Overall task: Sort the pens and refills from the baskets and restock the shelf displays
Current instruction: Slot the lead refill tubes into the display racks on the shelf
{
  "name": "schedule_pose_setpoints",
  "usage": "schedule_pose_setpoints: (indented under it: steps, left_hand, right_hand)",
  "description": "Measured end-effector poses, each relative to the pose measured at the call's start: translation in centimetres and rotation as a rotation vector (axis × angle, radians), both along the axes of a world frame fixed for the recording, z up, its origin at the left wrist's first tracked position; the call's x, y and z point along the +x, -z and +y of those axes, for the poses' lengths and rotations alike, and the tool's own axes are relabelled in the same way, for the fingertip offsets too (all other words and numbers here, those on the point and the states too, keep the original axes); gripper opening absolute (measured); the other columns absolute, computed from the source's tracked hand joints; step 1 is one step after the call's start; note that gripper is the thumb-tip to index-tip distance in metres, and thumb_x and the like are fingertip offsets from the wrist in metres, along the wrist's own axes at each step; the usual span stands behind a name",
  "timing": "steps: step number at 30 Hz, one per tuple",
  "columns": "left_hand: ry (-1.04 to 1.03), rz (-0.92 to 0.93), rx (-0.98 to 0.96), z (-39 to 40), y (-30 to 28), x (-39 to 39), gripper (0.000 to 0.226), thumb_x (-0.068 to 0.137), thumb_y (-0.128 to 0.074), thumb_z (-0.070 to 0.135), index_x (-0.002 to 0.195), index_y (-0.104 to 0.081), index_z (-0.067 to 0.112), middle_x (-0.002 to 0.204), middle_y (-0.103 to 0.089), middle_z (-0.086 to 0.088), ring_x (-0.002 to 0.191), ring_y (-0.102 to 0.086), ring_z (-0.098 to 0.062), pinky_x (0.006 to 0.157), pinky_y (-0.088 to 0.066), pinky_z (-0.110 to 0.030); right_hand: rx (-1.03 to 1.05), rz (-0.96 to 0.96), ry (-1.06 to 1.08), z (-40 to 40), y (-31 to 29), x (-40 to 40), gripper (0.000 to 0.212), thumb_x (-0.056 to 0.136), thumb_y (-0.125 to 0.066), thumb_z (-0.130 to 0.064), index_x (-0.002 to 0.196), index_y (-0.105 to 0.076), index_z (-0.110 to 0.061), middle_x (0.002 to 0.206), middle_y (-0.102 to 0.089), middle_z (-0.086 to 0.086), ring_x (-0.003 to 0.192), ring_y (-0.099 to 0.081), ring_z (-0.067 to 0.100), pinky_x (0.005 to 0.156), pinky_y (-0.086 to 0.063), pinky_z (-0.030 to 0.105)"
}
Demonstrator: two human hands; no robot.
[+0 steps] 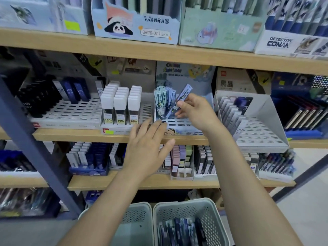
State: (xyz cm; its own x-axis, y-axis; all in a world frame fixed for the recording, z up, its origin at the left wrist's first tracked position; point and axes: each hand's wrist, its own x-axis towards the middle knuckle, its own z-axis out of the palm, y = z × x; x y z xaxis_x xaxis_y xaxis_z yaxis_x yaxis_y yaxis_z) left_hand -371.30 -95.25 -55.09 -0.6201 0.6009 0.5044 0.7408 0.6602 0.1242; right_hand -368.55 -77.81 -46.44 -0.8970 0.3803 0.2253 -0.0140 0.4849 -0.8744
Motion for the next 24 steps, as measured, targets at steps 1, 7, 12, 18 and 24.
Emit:
schedule_pose_setpoints:
  steps: [1,7,12,18,24]
  left_hand:
    - [0.006,-0.007,0.014,0.0,0.0,0.0,0.062,0.102,-0.023,0.059,0.144,-0.05,0.022,0.149,-0.051,0.002,0.142,-0.037,-0.024,0.115,-0.011,-0.042]
    - [0.001,-0.007,0.034,0.0,-0.1,0.2,0.062,0.103,-0.022,0.057,0.143,-0.052,0.02,0.147,-0.054,0.002,0.141,-0.038,-0.023,0.114,-0.012,-0.041]
    - [-0.007,-0.011,0.024,0.1,-0.2,0.3,0.061,0.103,-0.023,0.056,0.142,-0.052,0.02,0.146,-0.054,0.002,0.141,-0.038,-0.023,0.113,-0.012,-0.04]
    - [-0.016,-0.014,0.027,0.2,-0.2,0.3,0.062,0.103,-0.022,0.056,0.143,-0.052,0.019,0.146,-0.055,0.001,0.142,-0.038,-0.024,0.113,-0.013,-0.04]
    - [-0.007,-0.024,0.025,0.1,0.0,0.3,0.063,0.103,-0.02,0.056,0.145,-0.05,0.02,0.148,-0.053,0.001,0.144,-0.036,-0.023,0.114,-0.012,-0.039]
  right_hand:
    - [0.022,-0.013,0.006,0.3,0.1,0.0,0.012,0.104,-0.051,-0.013,0.106,-0.061,-0.008,0.089,-0.063,0.005,0.084,-0.067,0.028,0.084,-0.059,0.04]
    - [0.217,-0.096,0.031,0.0,0.0,-0.7,0.015,0.103,-0.051,-0.012,0.091,-0.057,-0.006,0.081,-0.061,0.006,0.081,-0.065,0.028,0.084,-0.056,0.041]
    - [0.551,-0.139,0.094,-1.5,0.3,-1.5,0.021,0.098,-0.062,-0.022,0.092,-0.065,-0.001,0.087,-0.069,0.014,0.085,-0.063,0.029,0.079,-0.052,0.039]
    - [0.407,-0.005,0.234,-1.8,0.9,-1.3,0.021,0.092,-0.071,-0.024,0.093,-0.072,-0.003,0.086,-0.069,0.008,0.078,-0.063,0.025,0.078,-0.054,0.037]
    - [0.459,-0.069,0.249,-1.6,1.5,-1.5,0.022,0.097,-0.065,-0.024,0.092,-0.067,-0.002,0.081,-0.063,0.008,0.075,-0.057,0.023,0.071,-0.047,0.03]
